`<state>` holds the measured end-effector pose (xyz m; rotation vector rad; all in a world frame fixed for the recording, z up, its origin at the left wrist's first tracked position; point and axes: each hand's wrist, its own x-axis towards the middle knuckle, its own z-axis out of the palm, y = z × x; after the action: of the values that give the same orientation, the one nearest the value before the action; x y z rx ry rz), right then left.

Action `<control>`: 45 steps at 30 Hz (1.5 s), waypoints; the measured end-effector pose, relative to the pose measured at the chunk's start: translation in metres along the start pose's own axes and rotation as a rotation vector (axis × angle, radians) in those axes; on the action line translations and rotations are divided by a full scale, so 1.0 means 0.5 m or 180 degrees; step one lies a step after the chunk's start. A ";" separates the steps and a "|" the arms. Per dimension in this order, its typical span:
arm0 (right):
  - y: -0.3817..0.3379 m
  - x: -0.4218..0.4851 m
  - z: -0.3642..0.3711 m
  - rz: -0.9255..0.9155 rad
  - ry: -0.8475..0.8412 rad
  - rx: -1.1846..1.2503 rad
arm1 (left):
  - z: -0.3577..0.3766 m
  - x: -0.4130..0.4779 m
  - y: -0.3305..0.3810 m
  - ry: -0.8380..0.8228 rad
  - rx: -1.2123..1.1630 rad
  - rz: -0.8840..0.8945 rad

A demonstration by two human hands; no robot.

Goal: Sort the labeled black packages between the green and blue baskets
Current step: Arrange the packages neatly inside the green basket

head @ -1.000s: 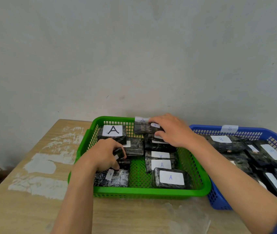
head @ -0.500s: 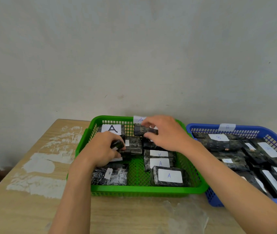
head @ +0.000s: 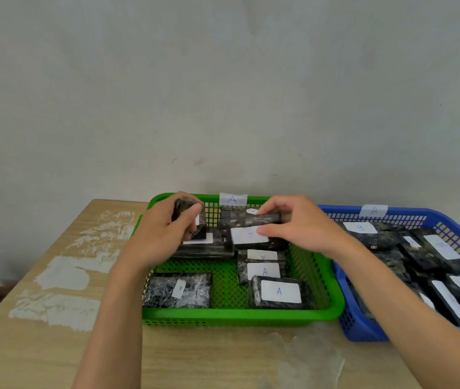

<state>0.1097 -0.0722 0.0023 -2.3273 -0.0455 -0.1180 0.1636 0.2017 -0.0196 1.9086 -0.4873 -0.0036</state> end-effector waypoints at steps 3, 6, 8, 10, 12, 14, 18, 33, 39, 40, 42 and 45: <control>0.015 -0.003 -0.028 0.0050 0.0046 -0.0030 | 0.005 0.002 0.004 0.0044 -0.0270 -0.0235; 0.027 0.002 -0.022 0.0244 0.0068 0.0061 | 0.014 0.004 0.015 0.0089 -0.0754 -0.0460; 0.038 0.006 -0.008 0.0282 -0.0114 -0.0338 | 0.020 0.004 0.022 0.0079 -0.0961 -0.0493; 0.044 0.008 0.014 0.0190 -0.0430 -0.1065 | 0.025 0.003 0.025 0.0076 -0.0993 -0.0503; 0.047 0.008 0.034 0.0041 -0.0620 -0.1658 | 0.026 0.002 0.025 0.0066 -0.0944 -0.0567; 0.049 0.006 0.046 -0.0178 -0.0670 -0.2107 | 0.028 0.003 0.026 0.0037 -0.0972 -0.0628; 0.043 0.000 0.049 -0.0142 -0.0878 -0.2237 | 0.037 0.007 0.030 0.0057 -0.0962 -0.0700; 0.004 -0.014 0.014 -0.0819 0.0150 -0.0093 | 0.072 0.001 0.036 -0.0333 -0.0698 -0.0533; 0.051 -0.036 0.010 -0.1094 -0.0837 -0.1564 | 0.060 -0.005 0.013 -0.1544 0.0877 -0.0715; 0.058 -0.039 0.012 -0.1013 -0.1024 -0.1737 | 0.060 -0.005 0.010 -0.1577 0.1200 -0.0704; 0.065 -0.039 0.014 -0.0936 -0.1234 -0.1809 | 0.058 -0.004 0.005 -0.1659 0.1617 -0.0777; 0.064 -0.028 0.015 -0.0789 -0.1152 -0.1635 | 0.045 -0.006 0.000 -0.1800 0.1770 -0.1125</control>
<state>0.0983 -0.0885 -0.0274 -2.8185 -0.5422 0.1932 0.1556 0.1824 -0.0290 2.5242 -0.5530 -0.7210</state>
